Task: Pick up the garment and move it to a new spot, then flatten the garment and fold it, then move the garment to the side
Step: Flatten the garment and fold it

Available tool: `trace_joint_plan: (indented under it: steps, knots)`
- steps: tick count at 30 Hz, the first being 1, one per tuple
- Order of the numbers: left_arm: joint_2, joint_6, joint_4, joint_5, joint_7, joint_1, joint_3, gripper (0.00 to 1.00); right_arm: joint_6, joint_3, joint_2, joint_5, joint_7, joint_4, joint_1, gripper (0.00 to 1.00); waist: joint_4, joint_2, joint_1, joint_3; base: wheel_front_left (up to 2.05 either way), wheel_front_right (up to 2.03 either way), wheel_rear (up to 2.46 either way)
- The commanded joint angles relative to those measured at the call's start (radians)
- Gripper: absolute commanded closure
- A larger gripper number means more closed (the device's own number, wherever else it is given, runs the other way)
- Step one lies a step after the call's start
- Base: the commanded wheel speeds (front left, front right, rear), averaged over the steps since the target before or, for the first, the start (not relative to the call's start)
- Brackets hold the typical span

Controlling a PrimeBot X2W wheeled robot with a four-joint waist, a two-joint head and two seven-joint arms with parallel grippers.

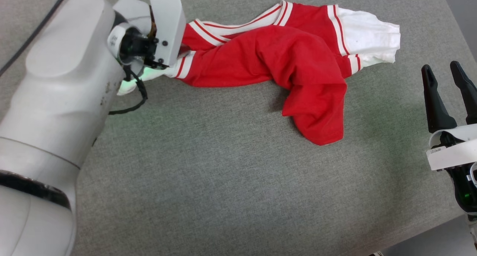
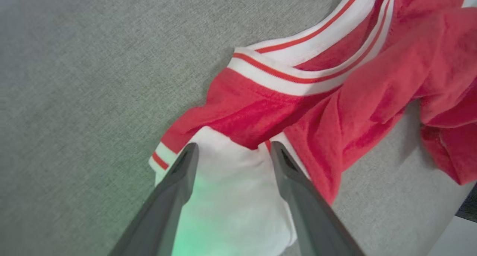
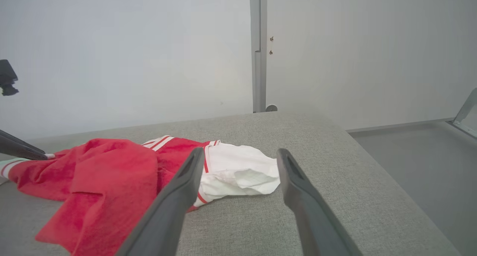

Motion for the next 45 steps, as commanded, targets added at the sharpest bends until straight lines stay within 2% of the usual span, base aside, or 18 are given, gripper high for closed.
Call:
trace_joint_plan:
  steps: [1, 3, 4, 5, 7, 16, 21, 25, 31, 35, 39, 45]
  knots:
    - [0.004, -0.005, 0.01, 0.002, -0.01, -0.011, -0.006, 0.08, -0.002, 0.003, 0.001, -0.001, -0.005, -0.001, -0.015, 0.0, -0.003, -0.0001, 0.0, 0.003, 0.0, 0.0, 0.0]
    - [0.007, -0.009, 0.019, 0.011, -0.015, -0.014, -0.023, 0.33, -0.002, 0.005, -0.003, -0.003, -0.005, -0.002, -0.017, 0.0, -0.002, -0.0001, 0.0, 0.004, 0.0, 0.0, 0.0]
    - [0.007, -0.01, 0.022, 0.008, -0.015, -0.015, -0.029, 0.54, -0.002, 0.007, -0.004, -0.003, -0.005, -0.004, -0.017, 0.0, 0.0, -0.0001, 0.0, 0.004, 0.0, 0.0, 0.0]
    - [0.006, -0.012, 0.024, 0.004, -0.016, -0.016, -0.035, 0.65, -0.002, 0.008, -0.006, -0.004, -0.005, -0.004, -0.018, 0.0, 0.002, -0.0001, 0.0, 0.004, 0.0, 0.0, 0.0]
    - [0.004, -0.011, 0.027, -0.003, -0.023, -0.018, -0.043, 1.0, -0.002, 0.01, -0.009, -0.004, -0.006, -0.009, -0.023, 0.0, 0.006, -0.0001, 0.0, 0.004, 0.0, 0.0, 0.0]
    - [0.017, -0.012, -0.049, -0.074, -0.074, -0.017, -0.092, 1.0, -0.002, 0.01, -0.03, -0.01, -0.006, -0.014, -0.027, 0.0, 0.047, -0.0001, 0.0, -0.009, 0.0, 0.0, 0.0]
    - [0.053, -0.012, -0.155, -0.14, -0.118, -0.003, -0.112, 1.0, -0.002, 0.002, -0.043, -0.015, 0.001, -0.021, -0.01, 0.0, 0.091, -0.0001, 0.0, -0.039, 0.0, 0.0, 0.0]
    - [0.129, -0.012, -0.302, -0.212, -0.157, 0.079, -0.121, 1.0, -0.002, -0.007, -0.05, -0.022, 0.016, -0.025, 0.01, 0.0, 0.129, -0.0001, 0.0, -0.079, 0.0, 0.0, 0.0]
    - [0.293, -0.012, -0.566, -0.284, -0.267, 0.309, -0.104, 1.0, -0.002, -0.032, -0.06, -0.033, 0.048, -0.052, 0.047, 0.0, 0.187, -0.0001, 0.0, -0.128, 0.0, 0.0, 0.0]
    - [0.382, 0.019, -0.7, -0.288, -0.369, 0.474, -0.09, 1.0, -0.002, -0.054, -0.065, -0.043, 0.076, -0.083, 0.063, 0.0, 0.218, -0.0001, 0.0, -0.142, 0.0, 0.0, 0.0]
    - [0.438, 0.084, -0.759, -0.299, -0.485, 0.618, -0.056, 1.0, -0.002, -0.063, -0.062, -0.048, 0.103, -0.113, 0.073, 0.0, 0.232, -0.0001, 0.0, -0.144, 0.0, 0.0, 0.0]
    - [0.477, 0.126, -0.803, -0.322, -0.594, 0.763, -0.034, 1.0, -0.002, -0.091, -0.075, -0.049, 0.139, -0.145, 0.105, 0.0, 0.256, -0.0001, 0.0, -0.15, 0.0, 0.0, 0.0]
